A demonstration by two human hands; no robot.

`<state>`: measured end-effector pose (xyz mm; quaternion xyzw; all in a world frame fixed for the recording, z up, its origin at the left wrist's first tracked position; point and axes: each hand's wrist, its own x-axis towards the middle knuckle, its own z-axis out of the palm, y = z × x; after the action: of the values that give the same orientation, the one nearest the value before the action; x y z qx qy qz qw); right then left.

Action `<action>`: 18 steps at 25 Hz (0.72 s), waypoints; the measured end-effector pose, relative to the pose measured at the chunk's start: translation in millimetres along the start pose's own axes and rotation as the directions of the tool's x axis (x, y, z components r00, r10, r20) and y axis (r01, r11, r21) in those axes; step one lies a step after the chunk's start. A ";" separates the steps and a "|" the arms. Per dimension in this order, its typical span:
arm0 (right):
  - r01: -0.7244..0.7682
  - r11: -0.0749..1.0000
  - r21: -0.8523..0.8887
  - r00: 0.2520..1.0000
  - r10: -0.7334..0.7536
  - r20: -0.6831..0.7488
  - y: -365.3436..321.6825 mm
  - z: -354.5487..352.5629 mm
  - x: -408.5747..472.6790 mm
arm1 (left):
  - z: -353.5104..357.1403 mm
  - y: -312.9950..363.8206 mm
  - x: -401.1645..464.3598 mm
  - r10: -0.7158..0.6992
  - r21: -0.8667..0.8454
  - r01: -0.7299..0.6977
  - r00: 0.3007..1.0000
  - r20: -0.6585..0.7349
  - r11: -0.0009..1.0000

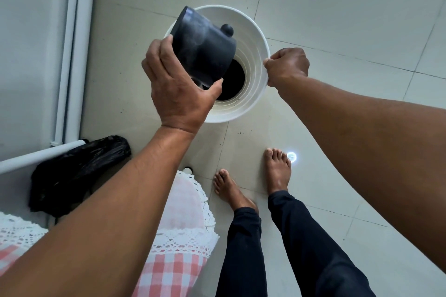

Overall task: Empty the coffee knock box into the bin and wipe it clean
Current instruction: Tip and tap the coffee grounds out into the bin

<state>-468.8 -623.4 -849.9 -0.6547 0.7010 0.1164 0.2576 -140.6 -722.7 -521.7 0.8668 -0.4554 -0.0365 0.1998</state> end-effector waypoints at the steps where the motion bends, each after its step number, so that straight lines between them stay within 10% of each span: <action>1: 0.016 0.999 -0.031 1.000 -0.017 -0.025 0.5 -1.5 5.9 | -0.8 0.0 -1.8 -0.013 -0.006 0.013 1.000 0.002 1.000; 8: 0.085 0.992 0.095 0.996 -0.086 0.011 22.8 5.7 2.8 | -15.4 2.1 -4.1 -0.352 -0.266 0.359 0.933 0.076 0.895; 13: -0.113 0.836 0.537 0.989 0.045 0.138 -232.3 -315.1 43.6 | -60.7 3.2 9.7 -0.604 -0.485 0.657 0.743 0.287 0.578; 18: 0.001 0.690 0.724 0.974 -0.164 0.155 -273.8 -426.3 -33.3 | -133.0 13.8 18.6 -0.546 -0.562 0.782 0.605 0.580 0.269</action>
<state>-289.6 -839.8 -427.0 -0.5169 0.6292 -0.1113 0.5697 -107.9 -703.0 -392.3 0.7817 -0.0023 -0.4284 0.4533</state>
